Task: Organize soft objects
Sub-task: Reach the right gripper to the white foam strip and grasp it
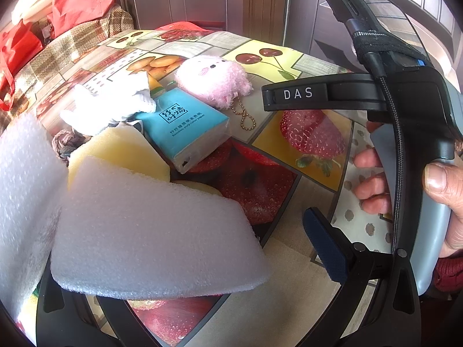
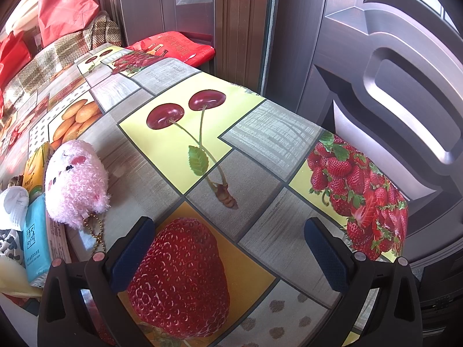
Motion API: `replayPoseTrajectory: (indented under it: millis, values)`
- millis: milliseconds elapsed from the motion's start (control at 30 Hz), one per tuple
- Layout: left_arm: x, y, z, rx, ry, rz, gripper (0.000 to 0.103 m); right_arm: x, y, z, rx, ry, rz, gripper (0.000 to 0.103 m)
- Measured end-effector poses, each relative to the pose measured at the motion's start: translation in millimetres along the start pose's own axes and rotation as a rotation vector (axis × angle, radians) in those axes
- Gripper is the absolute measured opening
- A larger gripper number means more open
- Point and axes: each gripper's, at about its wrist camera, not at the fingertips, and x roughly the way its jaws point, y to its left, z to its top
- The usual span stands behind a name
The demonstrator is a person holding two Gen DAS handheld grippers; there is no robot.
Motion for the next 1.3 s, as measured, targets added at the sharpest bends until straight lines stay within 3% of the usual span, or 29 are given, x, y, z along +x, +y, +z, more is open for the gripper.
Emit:
replayPoseTrajectory:
  millis: [400, 567, 800, 867, 933, 1067, 1167, 1233, 1300]
  values:
    - [2.8, 5.9, -0.3, -0.021, -0.010, -0.028, 0.102, -0.2, -0.1, -0.1, 0.000, 0.001, 0.001, 0.103]
    - [-1.5, 9.9, 0.4, -0.036, -0.036, -0.075, 0.102, -0.1, -0.1, 0.0, 0.000, 0.001, 0.000, 0.103]
    - [-76.6, 1.4, -21.1, -0.006, -0.251, -0.261, 0.103, 0.5, -3.0, 1.0, -0.050, -0.010, 0.052, 0.103]
    - [-110.6, 8.3, -32.0, -0.014, -0.337, -0.262, 0.103, -4.4, -9.2, -1.0, -0.046, -0.028, 0.104, 0.103]
    - [-147.5, 23.5, -43.0, -0.041, -0.434, -0.208, 0.103, -14.7, -20.0, -4.5, -0.028, -0.065, 0.183, 0.103]
    - [-197.5, 63.6, -65.3, -0.139, -0.577, -0.013, 0.103, -60.6, -36.6, -14.5, -0.088, -0.286, 0.394, 0.103]
    - [-201.7, 94.2, -77.1, -0.211, -0.572, 0.074, 0.103, -96.3, -36.1, -27.9, -0.240, -0.461, 0.643, 0.103]
    - [-195.3, 107.8, -82.5, -0.265, -0.521, 0.121, 0.103, -108.5, -21.8, -36.2, -0.388, -0.413, 0.756, 0.103]
    - [-187.4, 113.9, -93.4, -0.291, -0.484, 0.122, 0.103, -113.2, -1.4, -50.4, -0.541, -0.321, 0.812, 0.103]
